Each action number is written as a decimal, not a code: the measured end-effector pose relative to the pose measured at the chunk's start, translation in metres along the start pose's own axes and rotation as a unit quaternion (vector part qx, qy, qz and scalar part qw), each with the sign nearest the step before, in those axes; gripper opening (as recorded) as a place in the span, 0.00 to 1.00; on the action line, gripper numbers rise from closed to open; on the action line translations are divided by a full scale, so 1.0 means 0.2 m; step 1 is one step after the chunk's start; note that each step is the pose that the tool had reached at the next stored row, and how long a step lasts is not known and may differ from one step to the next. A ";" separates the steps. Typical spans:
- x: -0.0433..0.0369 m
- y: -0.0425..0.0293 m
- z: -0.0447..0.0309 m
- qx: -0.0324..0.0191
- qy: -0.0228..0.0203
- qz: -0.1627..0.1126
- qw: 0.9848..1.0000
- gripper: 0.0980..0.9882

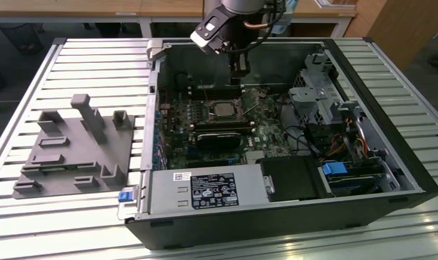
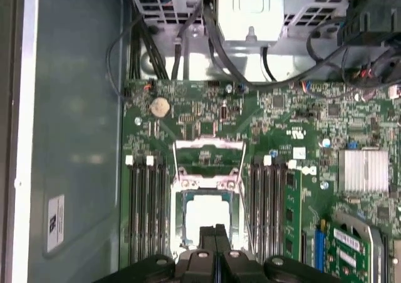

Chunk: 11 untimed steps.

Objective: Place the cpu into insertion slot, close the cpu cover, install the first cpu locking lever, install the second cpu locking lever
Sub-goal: 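Close the cpu cover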

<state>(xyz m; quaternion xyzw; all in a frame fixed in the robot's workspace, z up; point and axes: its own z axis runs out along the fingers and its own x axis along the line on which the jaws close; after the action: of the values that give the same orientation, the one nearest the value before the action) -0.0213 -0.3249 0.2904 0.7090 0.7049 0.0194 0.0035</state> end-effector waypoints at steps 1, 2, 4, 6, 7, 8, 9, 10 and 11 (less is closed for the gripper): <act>0.000 0.006 0.003 0.000 0.000 0.000 1.000 0.03; 0.000 0.009 0.006 0.000 0.000 0.000 1.000 0.03; 0.000 0.017 0.011 0.000 0.000 0.000 1.000 0.03; 0.000 0.025 0.013 0.000 0.000 0.000 1.000 0.03; 0.000 0.029 0.015 0.000 0.000 0.000 1.000 0.03; 0.000 0.034 0.016 0.000 0.000 0.000 1.000 0.03; 0.000 0.043 0.018 0.000 0.000 0.000 1.000 0.03; 0.000 0.055 0.020 0.001 0.000 0.000 1.000 0.03; 0.000 0.069 0.021 0.002 0.000 0.000 1.000 0.03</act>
<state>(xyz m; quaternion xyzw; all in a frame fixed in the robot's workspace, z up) -0.0075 -0.3250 0.2866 0.7091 0.7049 0.0182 0.0023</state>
